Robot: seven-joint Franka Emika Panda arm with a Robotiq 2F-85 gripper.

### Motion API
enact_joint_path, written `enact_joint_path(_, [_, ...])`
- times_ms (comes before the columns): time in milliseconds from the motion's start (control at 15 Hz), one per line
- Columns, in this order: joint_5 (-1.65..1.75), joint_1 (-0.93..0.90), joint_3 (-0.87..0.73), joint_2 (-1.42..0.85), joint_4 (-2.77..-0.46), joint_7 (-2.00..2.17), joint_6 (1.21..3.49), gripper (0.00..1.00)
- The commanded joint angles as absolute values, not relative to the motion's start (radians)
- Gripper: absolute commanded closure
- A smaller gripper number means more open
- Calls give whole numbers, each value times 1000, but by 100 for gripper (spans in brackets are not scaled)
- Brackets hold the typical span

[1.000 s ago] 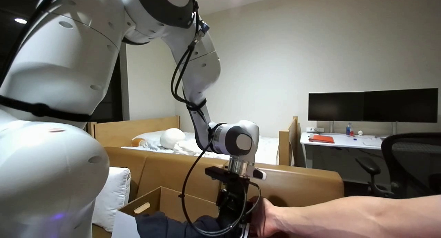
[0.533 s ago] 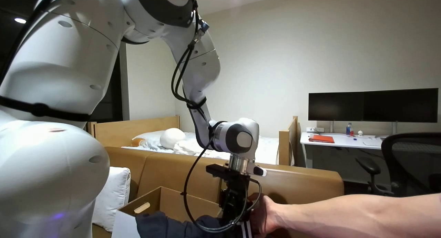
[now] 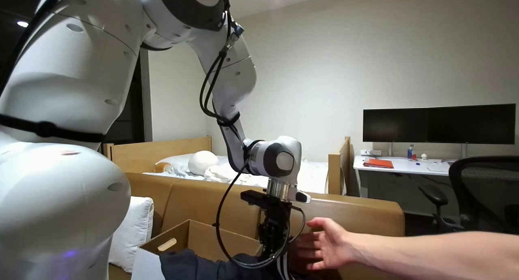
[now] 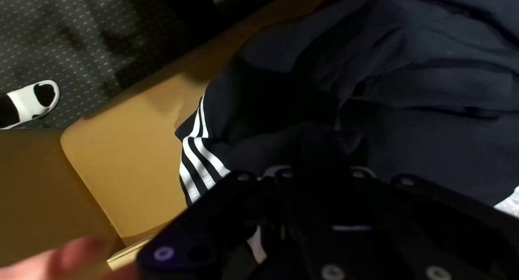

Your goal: Put the black trousers in the box

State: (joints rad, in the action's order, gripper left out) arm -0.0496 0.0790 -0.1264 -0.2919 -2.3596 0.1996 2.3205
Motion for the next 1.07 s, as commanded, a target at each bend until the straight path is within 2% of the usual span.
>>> enact_joint_path(0, [-24, 60, -121, -197, -2417, 205, 2333, 97])
enact_joint_path(467, [284, -12, -79, 150, -2489, 419, 2236, 97])
enact_joint_path(733, [383, -29, 64, 317, -2426, 466, 2053, 97])
enact_joint_path(1000, [357, -97, 216, 373, -2289, 413, 1903, 97])
